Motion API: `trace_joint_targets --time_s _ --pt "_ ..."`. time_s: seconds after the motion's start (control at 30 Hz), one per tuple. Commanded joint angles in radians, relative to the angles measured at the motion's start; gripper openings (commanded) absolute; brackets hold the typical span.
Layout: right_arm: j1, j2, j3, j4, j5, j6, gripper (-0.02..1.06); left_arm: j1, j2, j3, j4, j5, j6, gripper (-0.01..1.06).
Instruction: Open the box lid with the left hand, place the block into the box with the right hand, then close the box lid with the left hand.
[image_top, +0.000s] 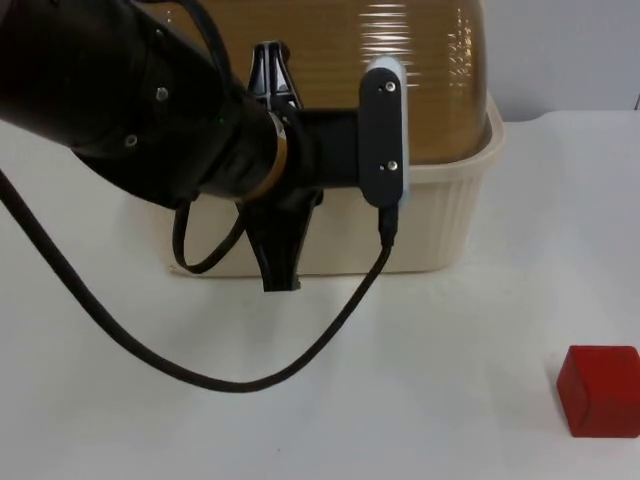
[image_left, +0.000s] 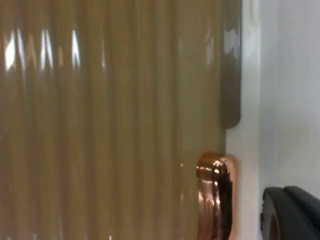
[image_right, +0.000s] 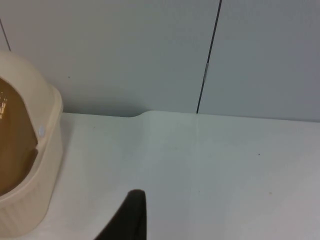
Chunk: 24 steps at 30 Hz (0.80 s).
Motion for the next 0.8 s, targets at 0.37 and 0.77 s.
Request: trace_joint_targets --time_s 0.37,0.77 --pt "-0.005 -0.001 -0.004 -0.009 -0.027 -0.008 1.04 0.002 -0.034 -0.013 -0.167 -0.018 0.148 0.00" --pt "-0.005 -0.001 -0.004 -0.006 -0.025 -0.008 1.04 0.002 0.002 -0.029 -0.115 0.013 0.132 0.00"
